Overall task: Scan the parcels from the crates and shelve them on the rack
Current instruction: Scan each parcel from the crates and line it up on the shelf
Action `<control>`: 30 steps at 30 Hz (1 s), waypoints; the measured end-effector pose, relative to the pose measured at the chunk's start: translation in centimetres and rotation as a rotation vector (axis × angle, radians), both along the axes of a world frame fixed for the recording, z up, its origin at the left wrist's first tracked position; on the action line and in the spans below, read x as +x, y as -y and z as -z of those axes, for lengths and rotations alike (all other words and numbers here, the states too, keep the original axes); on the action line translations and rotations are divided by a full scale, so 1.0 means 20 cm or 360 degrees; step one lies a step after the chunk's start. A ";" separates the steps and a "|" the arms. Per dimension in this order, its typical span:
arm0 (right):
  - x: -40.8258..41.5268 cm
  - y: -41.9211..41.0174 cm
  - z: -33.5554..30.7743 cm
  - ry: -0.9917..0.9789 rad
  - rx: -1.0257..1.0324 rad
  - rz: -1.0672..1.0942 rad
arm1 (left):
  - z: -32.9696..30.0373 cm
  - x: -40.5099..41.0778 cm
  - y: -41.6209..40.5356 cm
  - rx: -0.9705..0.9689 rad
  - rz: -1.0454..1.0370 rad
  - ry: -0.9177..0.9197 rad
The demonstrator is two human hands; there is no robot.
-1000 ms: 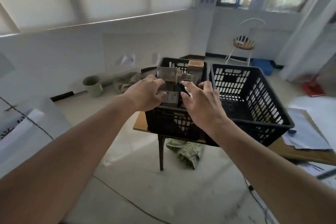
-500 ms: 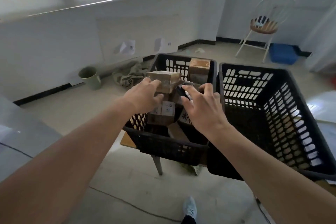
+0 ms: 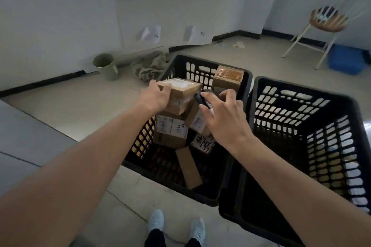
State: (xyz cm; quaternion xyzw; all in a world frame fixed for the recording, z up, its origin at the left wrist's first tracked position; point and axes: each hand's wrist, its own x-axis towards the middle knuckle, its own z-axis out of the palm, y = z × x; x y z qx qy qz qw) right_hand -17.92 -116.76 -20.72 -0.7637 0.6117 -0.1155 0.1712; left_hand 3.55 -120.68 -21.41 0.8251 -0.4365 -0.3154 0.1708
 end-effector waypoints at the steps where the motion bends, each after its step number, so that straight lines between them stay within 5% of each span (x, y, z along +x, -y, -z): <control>1: -0.01 0.01 0.00 -0.0005 0.0007 0.0007 | 0.03 0.00 0.03 0.0007 -0.0062 -0.0041; 7: -0.02 0.04 0.01 -0.0019 0.0012 0.0018 | 0.07 0.00 0.11 -0.0074 -0.0394 -0.0172; 11: -0.02 0.05 0.00 -0.0016 -0.0004 0.0022 | 0.12 0.06 0.14 0.0067 -0.0574 -0.0622; 16: -0.04 0.06 -0.02 -0.0013 0.0010 0.0022 | 0.05 0.03 0.08 0.0262 -0.0424 -0.0953; 30: -0.16 0.05 -0.09 0.0290 0.0234 0.0008 | -0.10 0.05 -0.02 -0.0354 0.0142 -0.1112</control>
